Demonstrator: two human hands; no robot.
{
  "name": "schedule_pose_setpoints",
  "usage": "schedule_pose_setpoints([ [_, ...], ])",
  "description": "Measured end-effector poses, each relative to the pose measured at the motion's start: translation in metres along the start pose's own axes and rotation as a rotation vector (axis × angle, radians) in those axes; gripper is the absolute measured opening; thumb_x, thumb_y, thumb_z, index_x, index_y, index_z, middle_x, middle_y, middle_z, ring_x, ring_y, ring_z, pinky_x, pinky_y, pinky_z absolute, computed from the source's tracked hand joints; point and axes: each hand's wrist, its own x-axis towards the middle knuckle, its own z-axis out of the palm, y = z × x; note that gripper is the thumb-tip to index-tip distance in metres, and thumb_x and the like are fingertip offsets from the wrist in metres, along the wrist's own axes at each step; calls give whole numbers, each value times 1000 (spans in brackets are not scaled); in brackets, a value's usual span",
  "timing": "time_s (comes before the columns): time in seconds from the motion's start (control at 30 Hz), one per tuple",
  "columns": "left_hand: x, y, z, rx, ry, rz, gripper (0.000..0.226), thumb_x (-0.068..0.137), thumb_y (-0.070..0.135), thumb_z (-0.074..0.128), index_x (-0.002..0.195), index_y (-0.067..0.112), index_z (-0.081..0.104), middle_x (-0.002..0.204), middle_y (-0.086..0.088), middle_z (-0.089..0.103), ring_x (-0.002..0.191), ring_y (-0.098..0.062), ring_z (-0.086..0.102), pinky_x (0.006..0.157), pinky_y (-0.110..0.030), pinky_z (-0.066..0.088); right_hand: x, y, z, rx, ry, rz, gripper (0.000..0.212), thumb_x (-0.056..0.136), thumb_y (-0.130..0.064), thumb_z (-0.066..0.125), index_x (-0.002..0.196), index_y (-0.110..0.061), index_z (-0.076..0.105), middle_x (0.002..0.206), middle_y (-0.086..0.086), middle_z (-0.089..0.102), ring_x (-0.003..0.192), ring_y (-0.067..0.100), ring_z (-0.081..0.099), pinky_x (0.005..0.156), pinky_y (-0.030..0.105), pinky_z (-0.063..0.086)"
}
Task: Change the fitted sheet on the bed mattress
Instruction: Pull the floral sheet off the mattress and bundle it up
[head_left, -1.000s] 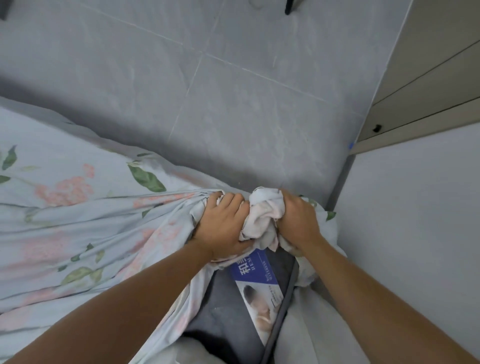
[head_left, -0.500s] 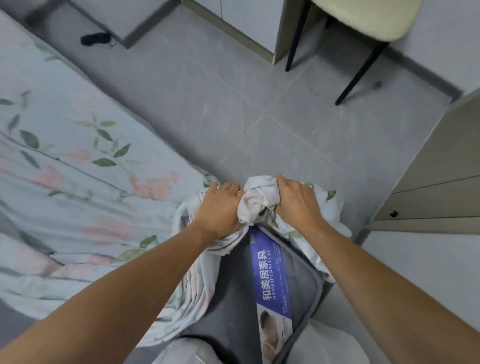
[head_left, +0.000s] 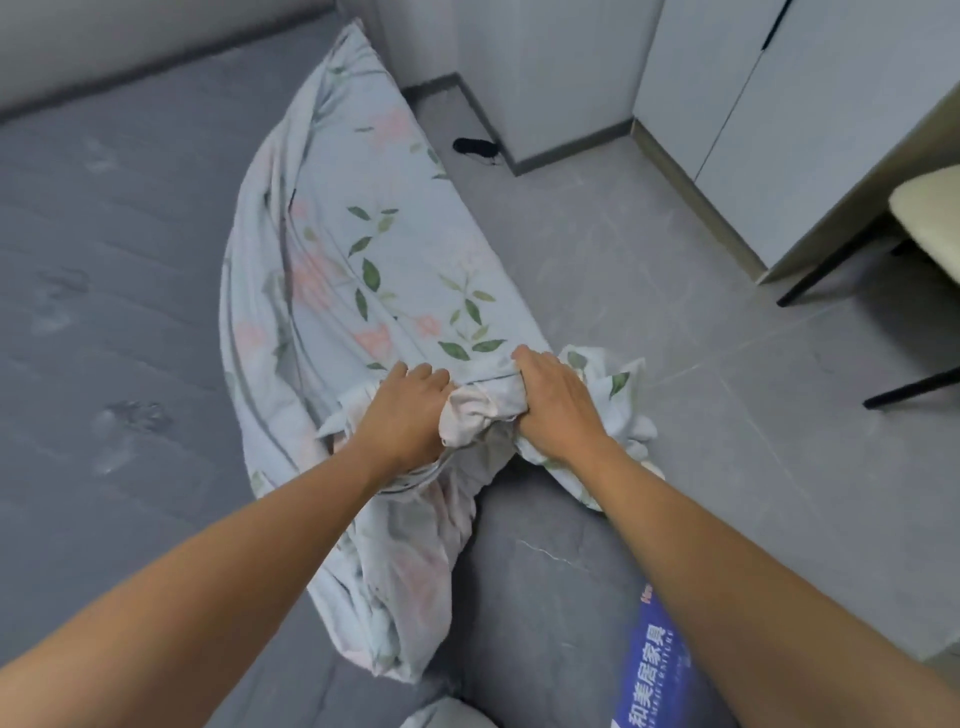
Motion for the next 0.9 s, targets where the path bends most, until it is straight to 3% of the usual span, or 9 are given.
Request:
schedule_pose_setpoints([
  [0.1, -13, 4, 42, 7, -210, -146, 50, 79, 45, 75, 118, 20, 56, 116, -3, 54, 110, -27, 52, 91, -44, 38, 4, 17, 33, -49, -186, -54, 72, 78, -30, 72, 143, -18, 44, 128, 5, 47, 118, 29, 43, 101, 46, 38],
  [0.23, -26, 14, 95, -53, -367, -307, 104, 73, 84, 44, 149, 14, 41, 147, -12, 36, 140, -34, 32, 117, -65, 18, 3, 61, 61, -162, -344, -57, 96, 80, -60, 74, 161, -36, 28, 163, 7, 23, 155, 29, 15, 127, 46, 5],
  [0.3, -24, 20, 105, -129, -282, -339, 131, 67, 98, 34, 163, 10, 18, 165, -19, 22, 152, -41, 19, 119, -70, 11, 6, 80, 72, -225, -418, 0, 112, 77, -65, 77, 165, -42, 11, 174, 7, -2, 161, 30, -8, 129, 52, -6],
  [0.43, -4, 33, 117, -315, -54, -200, 140, 67, 97, 54, 165, 28, -17, 173, -20, -7, 159, -47, 3, 123, -69, 8, 16, 101, 95, -452, -526, 52, 146, 64, -81, 80, 165, -32, -14, 169, 14, -32, 156, 39, -30, 127, 59, -11],
  [0.57, 22, 46, 165, -241, -335, -203, 160, 54, 98, 66, 154, 32, -40, 167, -22, -32, 155, -48, -22, 121, -73, -3, 18, 120, 137, -489, -454, 44, 157, 55, -84, 81, 164, -30, -18, 172, 20, -14, 159, 44, -13, 127, 64, 0],
  [0.63, 31, 45, 192, -181, -360, -213, 163, 54, 93, 71, 155, 27, -39, 169, -24, -21, 157, -49, -13, 120, -74, 0, 22, 131, 150, -457, -315, 22, 146, 54, -68, 90, 168, -29, 9, 164, 20, 25, 153, 43, 25, 119, 59, 32],
  [0.7, 36, 36, 204, -167, -277, -184, 153, 58, 91, 70, 164, 27, -22, 168, -26, 12, 153, -50, 19, 117, -71, 19, 31, 140, 153, -463, -176, -11, 113, 55, -38, 92, 155, -21, 43, 133, 12, 53, 119, 36, 53, 85, 46, 50],
  [0.77, 45, 22, 207, -153, -171, -153, 132, 62, 73, 79, 166, 23, 13, 136, -21, 50, 120, -42, 51, 93, -56, 43, 45, 137, 145, -468, -155, -4, 77, 56, -18, 85, 128, -16, 60, 105, 7, 60, 93, 31, 59, 64, 37, 43],
  [0.9, 91, -10, 184, -133, -181, -210, 92, 61, 25, 86, 141, 22, 40, 94, -7, 60, 82, -32, 59, 65, -38, 40, 103, 119, 114, -435, -192, 37, 30, 79, -9, 69, 104, -15, 53, 99, 6, 61, 88, 33, 65, 64, 36, 37],
])
